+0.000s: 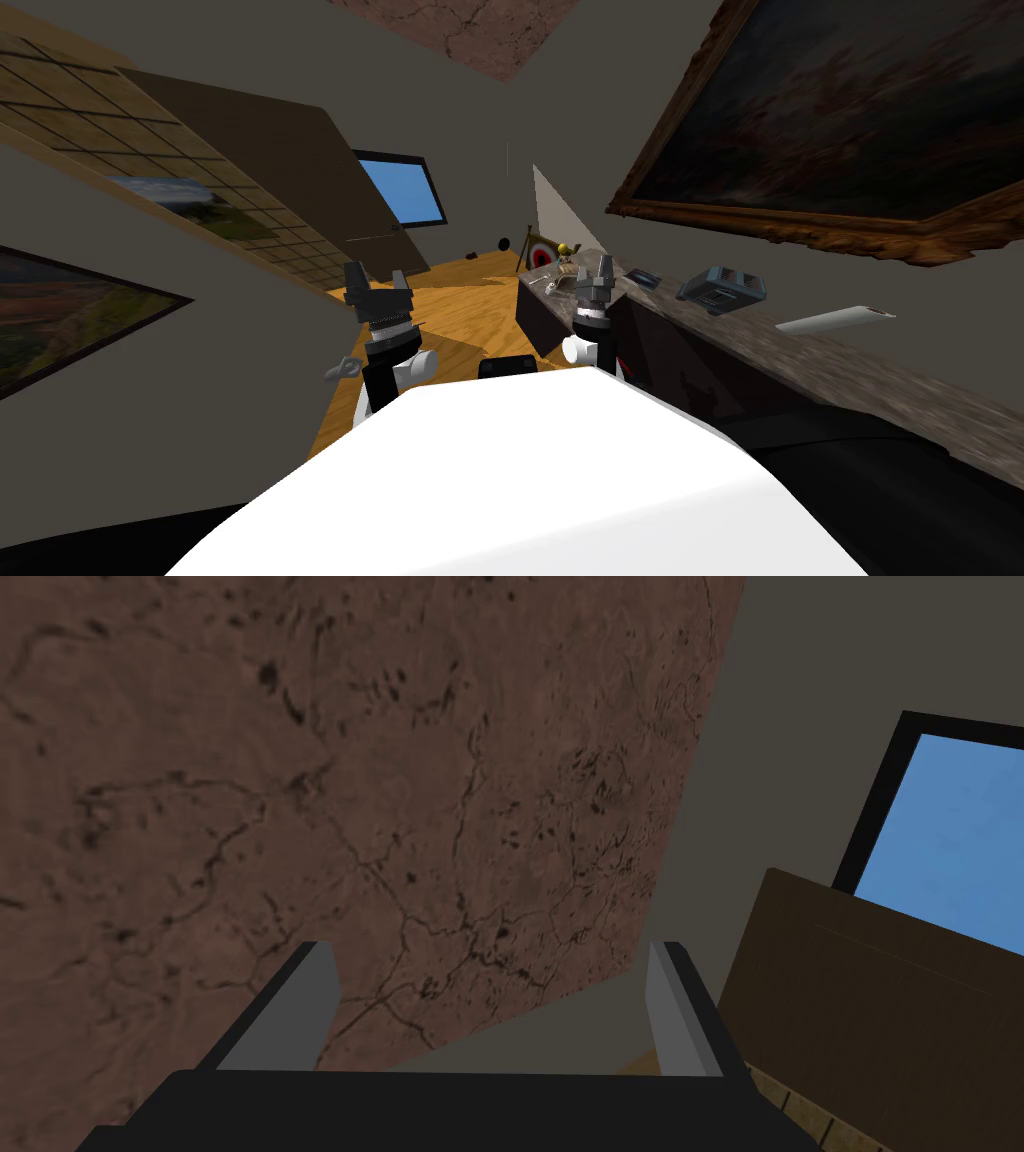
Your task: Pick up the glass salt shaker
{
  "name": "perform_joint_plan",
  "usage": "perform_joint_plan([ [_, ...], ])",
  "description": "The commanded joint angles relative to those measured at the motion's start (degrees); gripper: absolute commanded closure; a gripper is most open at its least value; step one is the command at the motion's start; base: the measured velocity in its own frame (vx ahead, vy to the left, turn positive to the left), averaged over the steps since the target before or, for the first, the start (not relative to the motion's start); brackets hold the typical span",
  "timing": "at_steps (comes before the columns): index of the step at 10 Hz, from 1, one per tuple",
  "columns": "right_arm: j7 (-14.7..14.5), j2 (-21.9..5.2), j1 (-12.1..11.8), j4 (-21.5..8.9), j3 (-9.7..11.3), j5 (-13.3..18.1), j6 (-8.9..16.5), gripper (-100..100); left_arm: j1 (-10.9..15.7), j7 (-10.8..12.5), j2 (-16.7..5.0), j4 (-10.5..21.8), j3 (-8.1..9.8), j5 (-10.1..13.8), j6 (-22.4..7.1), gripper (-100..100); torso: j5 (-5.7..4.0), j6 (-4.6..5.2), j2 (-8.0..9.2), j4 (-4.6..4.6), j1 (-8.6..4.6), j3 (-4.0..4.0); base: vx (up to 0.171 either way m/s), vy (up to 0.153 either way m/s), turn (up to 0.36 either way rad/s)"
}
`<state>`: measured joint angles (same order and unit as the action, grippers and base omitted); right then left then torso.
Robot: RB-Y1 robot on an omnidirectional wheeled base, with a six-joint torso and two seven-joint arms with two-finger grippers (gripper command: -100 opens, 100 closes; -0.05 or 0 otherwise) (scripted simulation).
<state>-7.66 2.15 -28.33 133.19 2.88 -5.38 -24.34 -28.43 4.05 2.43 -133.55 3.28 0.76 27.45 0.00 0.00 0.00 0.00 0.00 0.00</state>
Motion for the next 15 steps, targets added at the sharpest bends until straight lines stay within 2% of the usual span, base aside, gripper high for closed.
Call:
perform_joint_plan([
  [1, -0.5, -2.3, 0.0, -0.7, -0.1, 0.3, 0.2, -100, 0.0, 0.0, 0.0, 0.0, 0.00, 0.0, 0.0, 0, 0.00, 0.00, 0.00, 0.00, 0.00, 0.00, 0.006, 0.011, 0.000],
  [4, -2.8, -7.2, 0.2, -3.5, -0.7, 1.3, 1.0, -100, 0.0, 0.0, 0.0, 0.0, 0.00, 0.0, 0.0, 0, 0.02, 0.00, -0.06, -0.01, 0.10, -0.04, 0.017, 0.035, -0.003],
  [7, -6.5, -11.4, 0.3, -7.9, -1.4, 2.9, 2.2, -100, 0.0, 0.0, 0.0, 0.0, 0.00, 0.0, 0.0, 0, 0.04, 0.00, -0.13, -0.03, 0.19, -0.08, 0.029, 0.059, -0.005],
  [8, -6.5, -11.4, 0.3, -7.9, -1.4, 2.9, 2.2, -100, 0.0, 0.0, 0.0, 0.0, 0.00, 0.0, 0.0, 0, 0.05, 0.00, -0.11, -0.03, 0.23, -0.06, 0.019, 0.049, -0.007],
  [11, -11.3, -15.0, 0.5, -13.0, -2.2, 4.8, 3.8, -100, 0.0, 0.0, 0.0, 0.0, 0.00, 0.0, 0.0, 0, 0.04, 0.00, -0.13, -0.03, 0.20, -0.07, 0.034, 0.061, -0.006],
  [12, -11.3, -15.0, 0.5, -13.4, -2.2, 4.8, 3.8, -100, 0.0, 0.0, 0.0, 0.0, 0.00, 0.0, 0.0, 0, 0.06, 0.00, -0.18, -0.04, 0.26, -0.10, 0.031, 0.058, -0.007],
  [13, -13.1, -16.0, 0.6, -15.4, -2.4, 5.5, 4.4, -100, 0.0, 0.0, 0.0, 0.0, 0.00, 0.0, 0.0, 0, 0.05, 0.00, -0.14, -0.03, 0.22, -0.09, 0.018, 0.052, -0.002],
  [14, -13.1, -16.0, 0.6, -15.4, -2.4, 5.5, 4.4, -100, 0.0, 0.0, 0.0, 0.0, 0.00, 0.0, 0.0, 0, 0.05, 0.00, -0.10, -0.02, 0.20, -0.06, 0.010, 0.040, -0.006],
  [15, -14.9, -17.1, 0.7, -17.4, -2.7, 6.3, 5.0, -100, 0.0, 0.0, 0.0, 0.0, 0.00, 0.0, 0.0, 0, 0.04, 0.00, -0.06, -0.02, 0.15, -0.04, 0.015, 0.049, -0.003],
])
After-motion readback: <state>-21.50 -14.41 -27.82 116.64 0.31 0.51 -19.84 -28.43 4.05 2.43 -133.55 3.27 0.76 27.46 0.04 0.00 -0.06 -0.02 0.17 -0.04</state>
